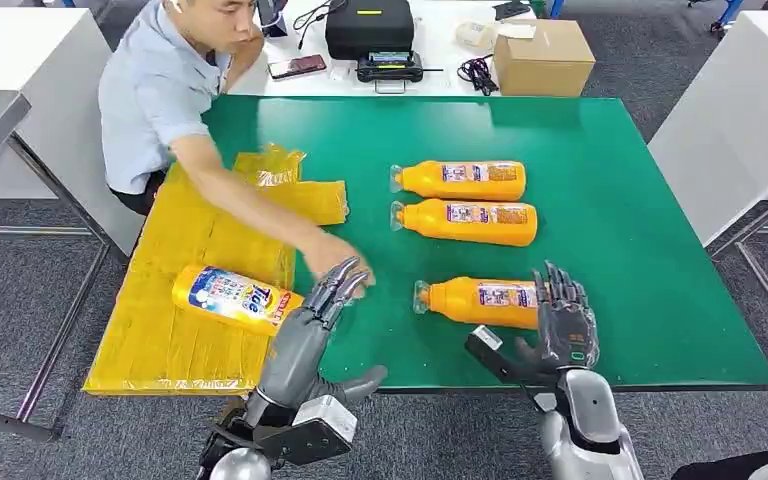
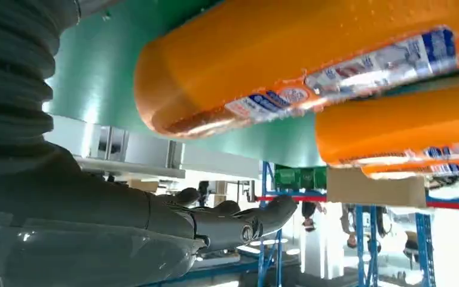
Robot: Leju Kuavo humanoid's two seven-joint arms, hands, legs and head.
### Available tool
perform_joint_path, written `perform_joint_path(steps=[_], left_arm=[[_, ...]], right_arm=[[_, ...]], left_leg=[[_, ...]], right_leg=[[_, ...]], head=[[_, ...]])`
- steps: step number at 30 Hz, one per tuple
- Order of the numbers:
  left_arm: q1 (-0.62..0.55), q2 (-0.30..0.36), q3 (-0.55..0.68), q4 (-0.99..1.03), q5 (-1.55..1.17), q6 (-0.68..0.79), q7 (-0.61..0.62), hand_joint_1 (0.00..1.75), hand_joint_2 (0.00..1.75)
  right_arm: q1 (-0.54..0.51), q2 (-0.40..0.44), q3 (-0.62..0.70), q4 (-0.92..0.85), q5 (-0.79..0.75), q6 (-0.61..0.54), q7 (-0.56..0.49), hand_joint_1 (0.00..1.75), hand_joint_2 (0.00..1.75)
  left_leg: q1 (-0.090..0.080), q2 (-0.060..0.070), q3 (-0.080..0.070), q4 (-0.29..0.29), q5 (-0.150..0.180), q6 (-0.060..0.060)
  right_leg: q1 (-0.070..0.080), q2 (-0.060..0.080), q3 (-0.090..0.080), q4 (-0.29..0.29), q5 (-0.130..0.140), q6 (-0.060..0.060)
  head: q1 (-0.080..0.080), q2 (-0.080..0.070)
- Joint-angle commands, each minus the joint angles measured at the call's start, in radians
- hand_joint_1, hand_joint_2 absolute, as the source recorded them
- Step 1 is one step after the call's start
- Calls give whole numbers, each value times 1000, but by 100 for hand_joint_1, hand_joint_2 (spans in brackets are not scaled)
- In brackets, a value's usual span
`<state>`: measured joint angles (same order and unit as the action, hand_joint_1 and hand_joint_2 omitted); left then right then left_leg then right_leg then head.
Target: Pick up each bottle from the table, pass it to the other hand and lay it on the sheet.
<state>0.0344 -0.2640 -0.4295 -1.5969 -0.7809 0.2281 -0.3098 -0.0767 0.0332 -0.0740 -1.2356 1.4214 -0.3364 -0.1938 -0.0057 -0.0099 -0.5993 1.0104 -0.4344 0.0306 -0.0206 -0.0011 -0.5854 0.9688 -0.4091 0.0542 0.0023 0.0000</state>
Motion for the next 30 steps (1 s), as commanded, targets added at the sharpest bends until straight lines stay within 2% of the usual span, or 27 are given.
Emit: perform_joint_path(steps=[1, 4, 8, 14, 30], left_arm=[[-19, -11, 4, 49, 10, -18, -10, 0, 175], [-26, -8, -1, 59, 14, -17, -13, 0, 175], [-29, -7, 0, 62, 15, -15, -14, 0, 175], [-31, -6, -2, 62, 18, -16, -17, 0, 175], [-46, -5, -14, 83, 22, -22, -21, 0, 175]], right_arm=[[-78, -59, -71, 239, -19, 39, 7, 0, 175], [-120, -81, -80, 327, -11, 1, -2, 0, 175], [-140, -88, -82, 342, 17, 1, 14, 0, 175], [-155, -98, -75, 369, 47, 6, 44, 0, 175], [-201, -85, -71, 411, 50, 2, 25, 0, 175]], left_leg=[[2, 1, 4, 0, -1, -2], [2, 1, 6, -1, -2, -2], [1, 1, 3, 0, 0, -1], [1, 1, 5, 0, -1, -1], [1, 1, 7, 0, 0, -1]], right_leg=[[2, 0, 5, -2, -1, -2], [2, 0, 7, -3, -1, -3], [1, 0, 3, -1, 0, -1], [2, -1, 6, -2, 0, -2], [1, 0, 7, -1, 0, -2]], head=[[0, 0], [0, 0], [0, 0], [0, 0], [0, 0]])
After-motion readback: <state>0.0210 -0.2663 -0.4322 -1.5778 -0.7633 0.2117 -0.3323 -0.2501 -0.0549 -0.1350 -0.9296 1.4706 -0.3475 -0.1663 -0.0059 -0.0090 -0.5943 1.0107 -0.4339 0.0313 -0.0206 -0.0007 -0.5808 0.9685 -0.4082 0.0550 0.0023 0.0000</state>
